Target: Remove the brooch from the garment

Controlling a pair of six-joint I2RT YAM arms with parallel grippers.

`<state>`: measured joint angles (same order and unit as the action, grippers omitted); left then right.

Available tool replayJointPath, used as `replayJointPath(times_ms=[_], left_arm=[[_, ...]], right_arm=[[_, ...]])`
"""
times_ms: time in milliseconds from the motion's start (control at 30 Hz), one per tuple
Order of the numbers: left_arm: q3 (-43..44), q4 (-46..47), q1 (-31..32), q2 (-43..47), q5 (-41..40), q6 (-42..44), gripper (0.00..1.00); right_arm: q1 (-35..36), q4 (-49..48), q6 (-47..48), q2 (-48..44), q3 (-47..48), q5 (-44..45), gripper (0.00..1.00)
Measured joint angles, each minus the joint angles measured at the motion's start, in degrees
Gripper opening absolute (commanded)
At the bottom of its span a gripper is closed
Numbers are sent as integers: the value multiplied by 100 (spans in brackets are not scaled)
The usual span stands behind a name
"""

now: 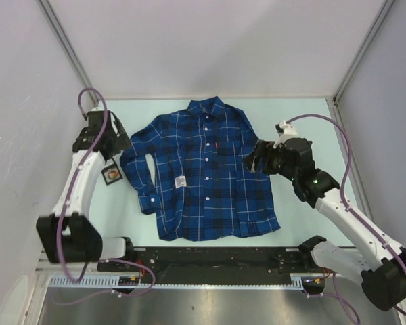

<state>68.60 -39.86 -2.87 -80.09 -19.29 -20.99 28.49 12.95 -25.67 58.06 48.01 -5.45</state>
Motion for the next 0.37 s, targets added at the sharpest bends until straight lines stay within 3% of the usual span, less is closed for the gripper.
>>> replayJointPath(times_ms=[100,200,367], left_arm=[[-157,103,118,935,1021,-26,91],[-361,348,341,1759,2107,-155,94],[-870,922,997,2946,3753,-446,98]], right_arm=[[-74,511,232,-286,2,216,88],[-111,1014,485,-743,7,358,98],[-114,1738,629,-1547,17,415,100]])
